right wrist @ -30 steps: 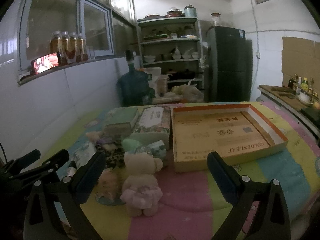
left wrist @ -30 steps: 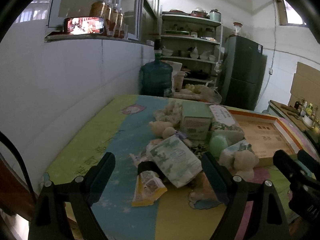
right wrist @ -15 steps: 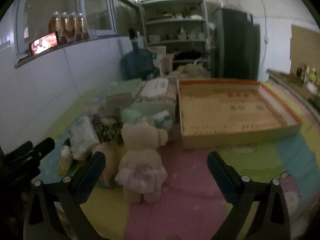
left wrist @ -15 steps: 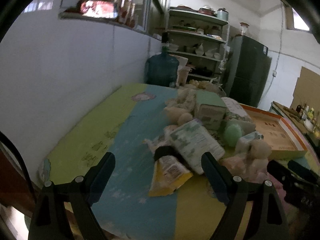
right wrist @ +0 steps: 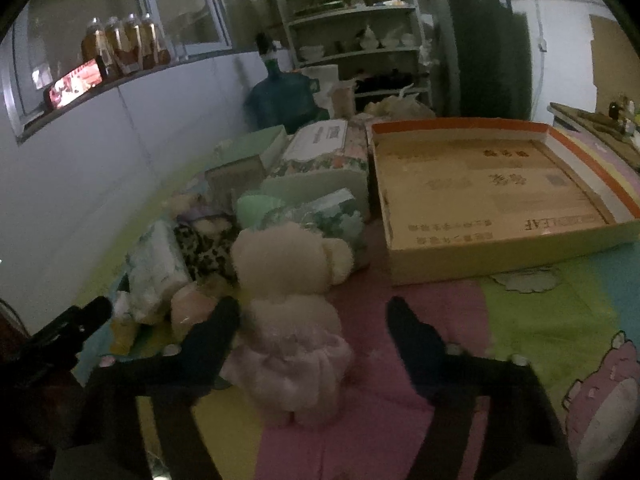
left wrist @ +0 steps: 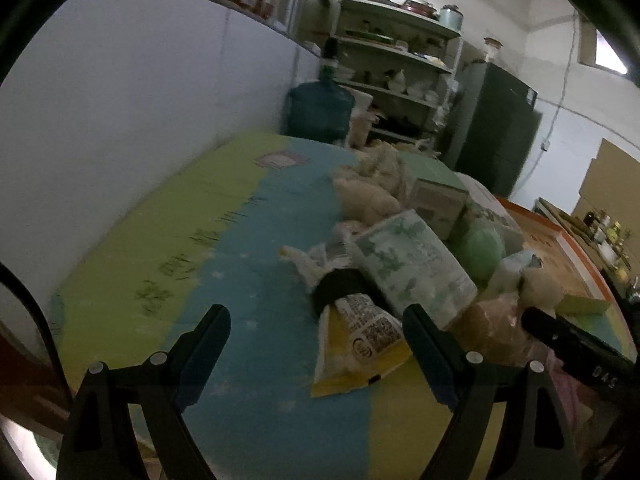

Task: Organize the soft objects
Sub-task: 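Grasp the yellow-white snack packet with left tool while right tool grasps the cream teddy bear, then carry the packet with left tool while right tool carries the teddy bear over the box lid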

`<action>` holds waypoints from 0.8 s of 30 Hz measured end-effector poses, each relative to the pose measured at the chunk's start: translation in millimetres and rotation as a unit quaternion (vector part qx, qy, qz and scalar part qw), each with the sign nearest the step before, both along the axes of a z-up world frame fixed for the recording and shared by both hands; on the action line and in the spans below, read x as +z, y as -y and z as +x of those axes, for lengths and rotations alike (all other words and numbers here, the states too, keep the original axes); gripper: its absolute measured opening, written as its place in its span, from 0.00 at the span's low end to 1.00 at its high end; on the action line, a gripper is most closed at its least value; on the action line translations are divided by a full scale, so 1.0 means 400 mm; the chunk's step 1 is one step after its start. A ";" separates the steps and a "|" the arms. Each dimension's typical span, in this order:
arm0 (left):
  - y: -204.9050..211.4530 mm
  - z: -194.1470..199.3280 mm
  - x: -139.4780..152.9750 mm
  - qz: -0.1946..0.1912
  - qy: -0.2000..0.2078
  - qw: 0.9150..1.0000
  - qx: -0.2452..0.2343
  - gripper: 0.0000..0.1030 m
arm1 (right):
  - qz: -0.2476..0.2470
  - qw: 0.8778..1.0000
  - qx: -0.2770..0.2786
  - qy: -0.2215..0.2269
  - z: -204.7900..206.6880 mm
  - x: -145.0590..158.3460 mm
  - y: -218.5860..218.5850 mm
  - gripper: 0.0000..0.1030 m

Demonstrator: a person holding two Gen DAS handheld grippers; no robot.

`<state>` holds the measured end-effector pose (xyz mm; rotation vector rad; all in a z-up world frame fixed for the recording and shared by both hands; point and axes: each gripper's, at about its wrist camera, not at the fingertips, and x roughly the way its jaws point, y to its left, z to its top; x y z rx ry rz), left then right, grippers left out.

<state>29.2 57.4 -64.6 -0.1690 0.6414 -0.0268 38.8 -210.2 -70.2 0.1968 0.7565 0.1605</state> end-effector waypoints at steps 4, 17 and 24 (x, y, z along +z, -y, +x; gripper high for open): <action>0.013 0.030 -0.020 -0.003 -0.016 1.000 -0.002 0.86 | 0.000 1.000 0.005 -0.007 0.006 -0.010 0.001 0.61; -0.002 0.041 -0.055 -0.038 -0.054 0.998 -0.016 0.47 | 0.018 1.000 0.018 -0.013 0.009 -0.023 0.015 0.41; -0.028 0.014 -0.041 -0.047 -0.033 0.998 0.004 0.44 | 0.018 1.000 0.021 0.009 -0.013 0.003 0.015 0.40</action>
